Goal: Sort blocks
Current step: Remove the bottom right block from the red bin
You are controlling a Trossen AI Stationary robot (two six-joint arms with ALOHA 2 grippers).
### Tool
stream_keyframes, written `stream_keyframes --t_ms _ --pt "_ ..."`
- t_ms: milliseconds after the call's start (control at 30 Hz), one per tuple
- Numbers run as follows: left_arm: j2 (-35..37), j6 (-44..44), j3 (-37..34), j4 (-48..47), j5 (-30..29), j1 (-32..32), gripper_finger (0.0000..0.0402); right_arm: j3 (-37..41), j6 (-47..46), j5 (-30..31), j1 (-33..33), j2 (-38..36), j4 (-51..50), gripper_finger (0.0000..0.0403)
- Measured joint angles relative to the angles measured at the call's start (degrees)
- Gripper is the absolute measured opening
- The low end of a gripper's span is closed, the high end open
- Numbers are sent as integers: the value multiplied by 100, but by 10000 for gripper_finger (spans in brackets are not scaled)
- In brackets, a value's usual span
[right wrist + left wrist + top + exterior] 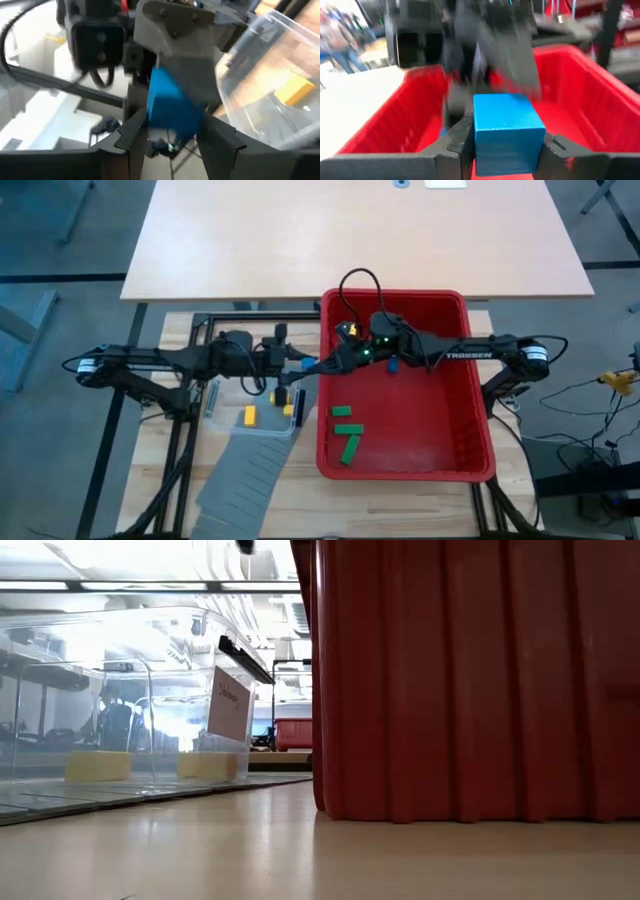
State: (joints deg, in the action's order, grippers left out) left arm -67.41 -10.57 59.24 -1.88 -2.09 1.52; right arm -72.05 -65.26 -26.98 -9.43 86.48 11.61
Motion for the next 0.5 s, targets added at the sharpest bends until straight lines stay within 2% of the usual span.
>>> stream_keyframes --t_ms 200,333,500 --pt "614 404 -13 -1954 -2 0 108 -34 138 -203 -90 -81 -1 159" --pt "1083 879 -2 -3171 78 2 108 -89 357 -204 -232 -96 -809 156" --pt "1329 1450 -86 -4512 188 2 108 -151 783 -153 -473 -117 -2301 141"
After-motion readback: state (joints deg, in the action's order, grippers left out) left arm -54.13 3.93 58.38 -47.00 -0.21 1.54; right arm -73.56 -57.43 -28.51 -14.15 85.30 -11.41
